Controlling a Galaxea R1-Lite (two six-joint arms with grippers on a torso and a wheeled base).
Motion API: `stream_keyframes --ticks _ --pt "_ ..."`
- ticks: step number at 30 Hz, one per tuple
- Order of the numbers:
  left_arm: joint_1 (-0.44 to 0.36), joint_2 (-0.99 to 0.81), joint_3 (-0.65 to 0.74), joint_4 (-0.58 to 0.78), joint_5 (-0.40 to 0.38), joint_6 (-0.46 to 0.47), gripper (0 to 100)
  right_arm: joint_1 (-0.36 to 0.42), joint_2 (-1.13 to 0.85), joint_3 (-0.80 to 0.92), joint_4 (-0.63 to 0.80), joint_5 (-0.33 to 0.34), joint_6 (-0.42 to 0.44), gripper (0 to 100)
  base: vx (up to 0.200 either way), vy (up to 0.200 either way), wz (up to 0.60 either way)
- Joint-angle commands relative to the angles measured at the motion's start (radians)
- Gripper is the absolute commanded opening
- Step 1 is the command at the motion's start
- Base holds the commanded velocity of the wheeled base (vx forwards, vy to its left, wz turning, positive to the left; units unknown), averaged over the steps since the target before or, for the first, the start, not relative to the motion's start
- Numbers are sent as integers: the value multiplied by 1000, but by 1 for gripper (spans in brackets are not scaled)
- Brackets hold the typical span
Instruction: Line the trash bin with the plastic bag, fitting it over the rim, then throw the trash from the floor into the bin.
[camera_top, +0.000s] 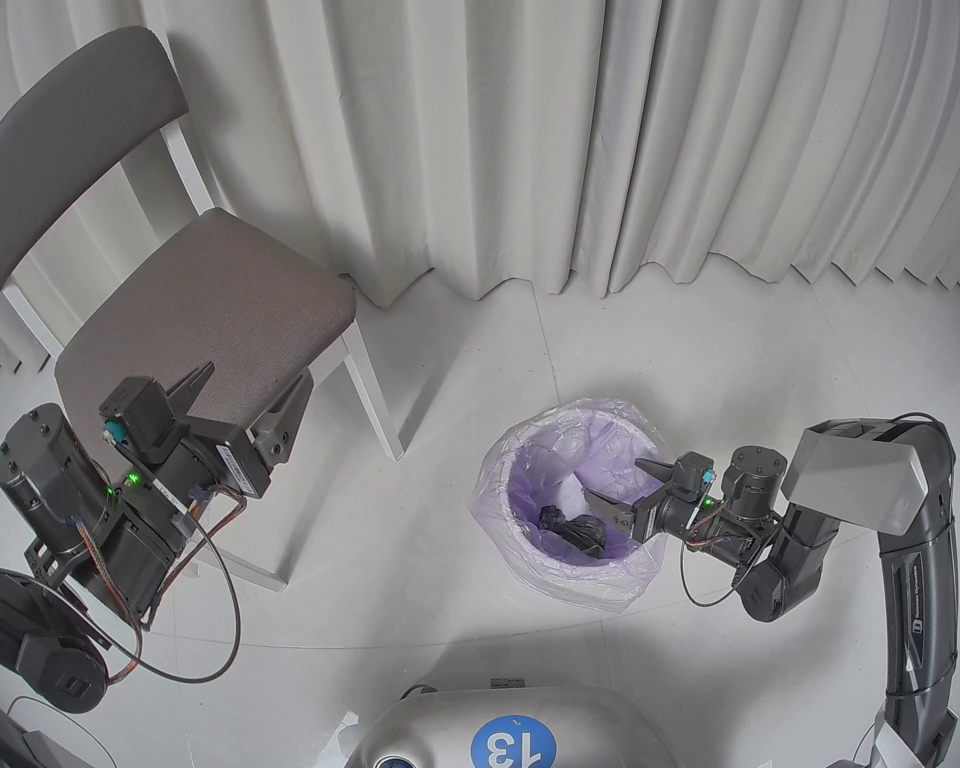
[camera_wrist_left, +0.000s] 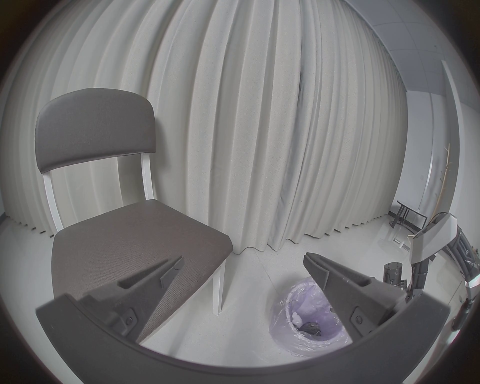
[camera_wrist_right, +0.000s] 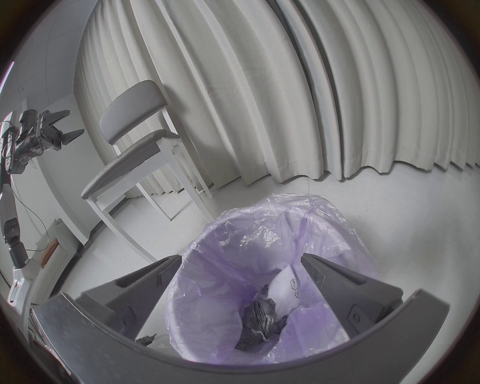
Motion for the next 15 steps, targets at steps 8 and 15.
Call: stream_keyframes --ticks 8,15 --pt "-29 16 19 -110 5 12 100 -50 -215 85 19 -1 -9 100 0 0 0" --pt "24 -136 -263 96 -6 23 100 -133 -632 103 304 -19 -7 100 0 0 0"
